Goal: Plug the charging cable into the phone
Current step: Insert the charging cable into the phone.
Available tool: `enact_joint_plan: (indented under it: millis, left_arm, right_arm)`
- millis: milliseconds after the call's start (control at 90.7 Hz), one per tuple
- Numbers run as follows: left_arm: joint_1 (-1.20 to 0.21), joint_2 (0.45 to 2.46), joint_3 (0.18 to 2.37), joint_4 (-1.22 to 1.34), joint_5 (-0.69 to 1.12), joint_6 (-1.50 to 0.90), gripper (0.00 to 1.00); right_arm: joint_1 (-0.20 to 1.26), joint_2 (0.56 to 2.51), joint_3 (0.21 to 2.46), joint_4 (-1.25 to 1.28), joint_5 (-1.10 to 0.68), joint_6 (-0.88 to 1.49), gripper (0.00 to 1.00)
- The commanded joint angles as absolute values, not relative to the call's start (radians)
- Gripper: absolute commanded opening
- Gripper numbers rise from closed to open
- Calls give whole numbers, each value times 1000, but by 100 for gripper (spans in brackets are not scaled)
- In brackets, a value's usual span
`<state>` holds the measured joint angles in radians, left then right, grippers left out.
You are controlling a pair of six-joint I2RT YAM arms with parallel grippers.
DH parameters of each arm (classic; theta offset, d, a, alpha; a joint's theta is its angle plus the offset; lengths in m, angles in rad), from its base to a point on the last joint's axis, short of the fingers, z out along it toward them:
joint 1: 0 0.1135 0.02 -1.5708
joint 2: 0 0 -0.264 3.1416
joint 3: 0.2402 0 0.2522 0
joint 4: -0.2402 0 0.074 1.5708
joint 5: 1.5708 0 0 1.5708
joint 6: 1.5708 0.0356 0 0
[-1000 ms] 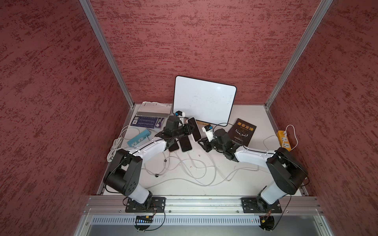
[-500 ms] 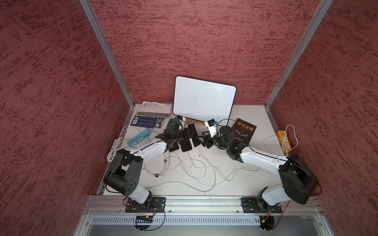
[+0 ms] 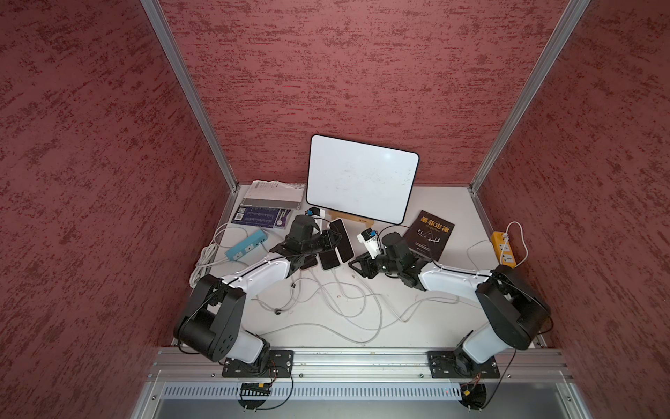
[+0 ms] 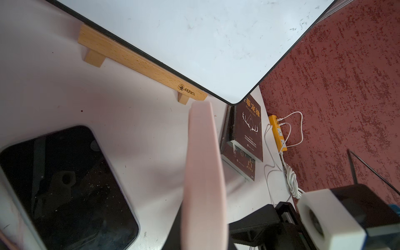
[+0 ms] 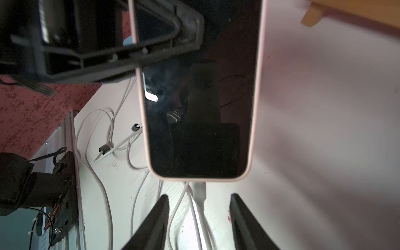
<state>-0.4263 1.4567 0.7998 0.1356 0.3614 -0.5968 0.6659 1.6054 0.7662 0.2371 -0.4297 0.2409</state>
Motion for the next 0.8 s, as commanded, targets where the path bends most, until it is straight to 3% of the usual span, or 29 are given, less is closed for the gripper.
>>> enact_joint_plan:
  millis: [0, 474, 793]
  left_arm:
    - [-414, 1410, 792, 226, 375, -605, 0]
    - [-407, 1383, 778, 237, 379, -615, 0]
    - [-406, 1392, 783, 232, 382, -614, 0]
  right_arm:
    - [673, 1611, 796, 221, -460, 209, 47]
    - [701, 1668, 827, 226, -482, 203, 38]
    - [712, 1669, 826, 239, -445, 206, 21]
